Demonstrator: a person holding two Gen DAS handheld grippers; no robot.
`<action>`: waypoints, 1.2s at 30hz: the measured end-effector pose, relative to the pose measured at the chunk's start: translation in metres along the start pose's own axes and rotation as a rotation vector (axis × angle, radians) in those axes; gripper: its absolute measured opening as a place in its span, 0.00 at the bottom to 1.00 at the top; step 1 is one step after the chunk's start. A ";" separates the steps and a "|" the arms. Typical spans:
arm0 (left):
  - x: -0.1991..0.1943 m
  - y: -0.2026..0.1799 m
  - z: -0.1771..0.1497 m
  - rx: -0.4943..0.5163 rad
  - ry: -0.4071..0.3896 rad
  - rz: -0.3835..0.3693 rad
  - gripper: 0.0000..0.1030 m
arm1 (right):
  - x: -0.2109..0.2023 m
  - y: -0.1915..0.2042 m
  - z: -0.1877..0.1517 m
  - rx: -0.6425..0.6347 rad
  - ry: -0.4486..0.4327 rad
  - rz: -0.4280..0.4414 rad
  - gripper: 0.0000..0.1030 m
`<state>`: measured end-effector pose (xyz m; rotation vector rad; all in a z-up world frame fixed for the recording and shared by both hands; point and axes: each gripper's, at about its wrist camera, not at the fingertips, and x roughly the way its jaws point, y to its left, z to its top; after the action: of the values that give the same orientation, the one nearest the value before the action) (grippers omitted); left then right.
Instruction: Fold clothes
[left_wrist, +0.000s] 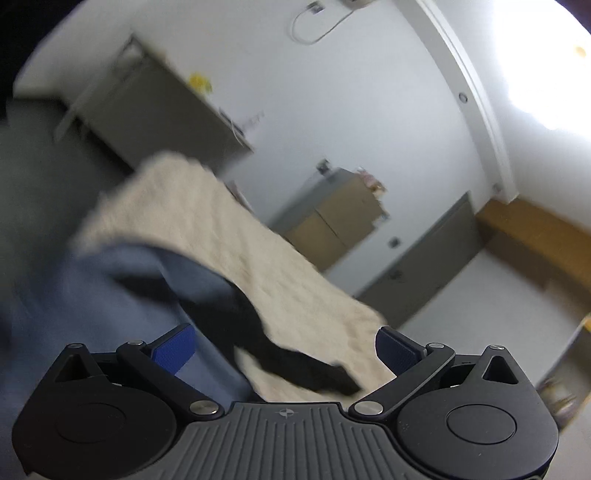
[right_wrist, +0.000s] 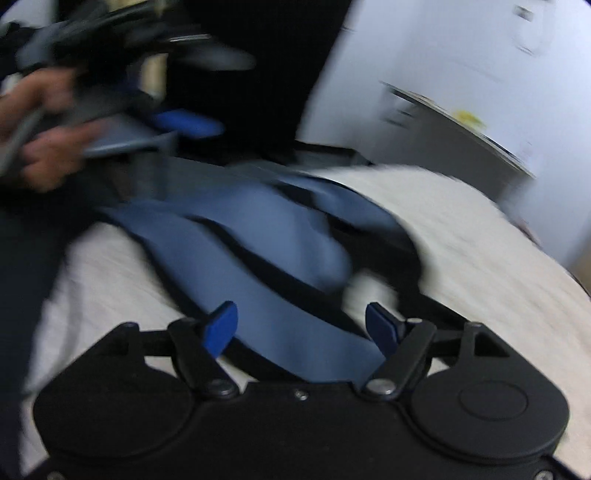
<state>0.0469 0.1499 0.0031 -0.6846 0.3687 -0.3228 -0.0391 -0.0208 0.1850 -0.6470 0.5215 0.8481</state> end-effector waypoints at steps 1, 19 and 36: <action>-0.004 0.008 0.003 0.002 -0.013 0.025 1.00 | 0.006 0.010 0.008 -0.035 -0.014 0.011 0.72; -0.007 0.018 -0.009 0.001 0.021 0.016 1.00 | 0.020 -0.215 -0.119 -0.055 0.355 -0.523 0.76; -0.011 0.036 -0.013 -0.097 -0.012 0.051 1.00 | 0.010 -0.325 -0.118 -0.183 0.527 -0.615 0.01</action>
<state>0.0372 0.1737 -0.0282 -0.7702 0.3914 -0.2539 0.2112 -0.2592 0.1970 -1.1382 0.6688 0.1333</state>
